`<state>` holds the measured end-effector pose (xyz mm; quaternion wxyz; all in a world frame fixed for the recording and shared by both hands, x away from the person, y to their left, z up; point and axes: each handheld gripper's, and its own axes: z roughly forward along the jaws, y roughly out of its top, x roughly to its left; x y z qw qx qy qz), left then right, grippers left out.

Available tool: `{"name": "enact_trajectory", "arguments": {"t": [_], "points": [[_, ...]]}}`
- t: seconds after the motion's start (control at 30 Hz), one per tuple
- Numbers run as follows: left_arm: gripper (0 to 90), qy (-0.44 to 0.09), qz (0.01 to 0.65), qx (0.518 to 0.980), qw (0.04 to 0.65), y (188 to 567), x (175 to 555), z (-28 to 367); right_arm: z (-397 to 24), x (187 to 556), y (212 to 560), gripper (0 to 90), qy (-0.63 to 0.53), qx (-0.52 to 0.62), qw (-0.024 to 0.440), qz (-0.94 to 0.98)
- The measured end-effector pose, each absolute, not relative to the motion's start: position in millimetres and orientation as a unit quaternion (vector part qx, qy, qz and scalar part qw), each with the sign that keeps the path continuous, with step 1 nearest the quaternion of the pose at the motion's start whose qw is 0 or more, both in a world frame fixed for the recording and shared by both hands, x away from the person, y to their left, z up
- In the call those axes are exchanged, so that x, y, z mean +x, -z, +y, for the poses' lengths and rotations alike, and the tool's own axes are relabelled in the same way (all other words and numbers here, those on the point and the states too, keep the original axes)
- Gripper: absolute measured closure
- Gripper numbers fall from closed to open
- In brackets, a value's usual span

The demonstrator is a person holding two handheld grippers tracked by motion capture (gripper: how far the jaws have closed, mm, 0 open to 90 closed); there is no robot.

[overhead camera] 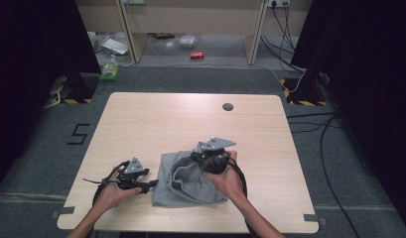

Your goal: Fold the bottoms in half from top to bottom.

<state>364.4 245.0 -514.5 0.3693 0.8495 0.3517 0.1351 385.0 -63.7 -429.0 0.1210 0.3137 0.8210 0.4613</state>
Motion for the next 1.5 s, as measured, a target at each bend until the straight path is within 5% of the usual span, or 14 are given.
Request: {"name": "enact_trajectory", "arguments": {"t": [0.27,0.8,1.0,1.3,1.4,1.5], "points": [[40.4,-0.135,0.352,0.849,0.369,514.4,364.6,244.8,-98.7,334.9,438.6,87.7,-0.471,0.315,0.132,0.814],[40.4,-0.135,0.351,0.850,0.369,514.4,364.7,245.0,-121.7,293.9,481.8,89.5,-0.444,0.345,0.117,0.819],[40.4,-0.135,0.352,0.850,0.369,514.4,364.6,244.8,-124.8,302.6,458.7,78.5,-0.469,0.344,0.149,0.800],[40.4,-0.135,0.350,0.850,0.370,514.6,364.5,245.3,-93.6,316.7,462.9,58.0,-0.442,0.326,0.132,0.825],[40.4,-0.134,0.351,0.849,0.371,514.6,364.7,245.3,-87.6,321.8,470.5,63.5,-0.414,0.318,0.147,0.840],[40.5,-0.121,0.360,0.847,0.371,512.9,366.7,247.2,-90.0,324.9,473.2,84.1,-0.408,0.299,0.158,0.848]]}}
